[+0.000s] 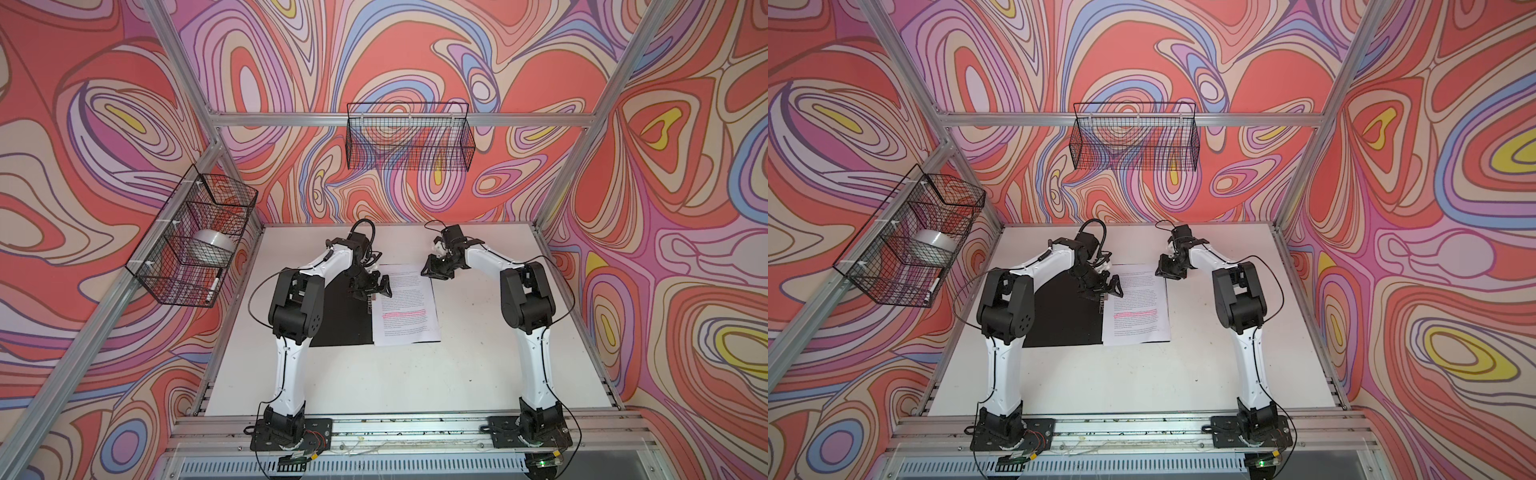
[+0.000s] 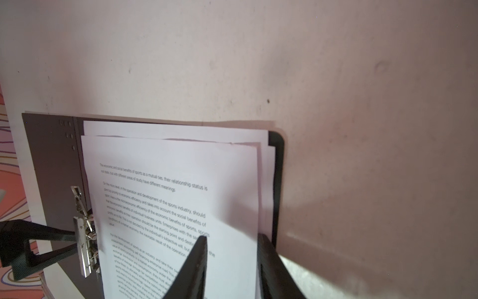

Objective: Put the files into the folder

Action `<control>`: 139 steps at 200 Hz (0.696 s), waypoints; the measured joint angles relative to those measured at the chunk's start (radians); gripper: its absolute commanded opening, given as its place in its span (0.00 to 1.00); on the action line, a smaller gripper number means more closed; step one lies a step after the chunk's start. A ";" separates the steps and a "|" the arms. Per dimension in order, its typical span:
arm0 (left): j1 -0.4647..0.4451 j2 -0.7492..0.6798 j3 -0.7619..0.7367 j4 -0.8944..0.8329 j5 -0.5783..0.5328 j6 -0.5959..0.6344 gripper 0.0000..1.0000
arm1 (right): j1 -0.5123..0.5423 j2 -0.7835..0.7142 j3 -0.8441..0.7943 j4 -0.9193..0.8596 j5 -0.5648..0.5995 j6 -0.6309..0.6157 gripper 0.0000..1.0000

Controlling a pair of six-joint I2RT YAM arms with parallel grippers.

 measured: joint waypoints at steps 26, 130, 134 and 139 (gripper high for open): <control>0.002 0.000 0.001 -0.003 -0.001 0.000 0.98 | 0.008 -0.037 -0.042 0.004 0.060 0.009 0.35; 0.041 -0.109 -0.090 -0.067 -0.008 0.023 0.98 | 0.068 -0.452 -0.458 0.050 0.108 0.109 0.25; 0.041 -0.117 -0.099 -0.068 -0.008 0.023 0.98 | 0.083 -0.467 -0.472 0.047 0.109 0.109 0.25; 0.041 -0.126 -0.107 -0.069 -0.008 0.023 0.98 | 0.105 -0.487 -0.491 0.042 0.110 0.114 0.25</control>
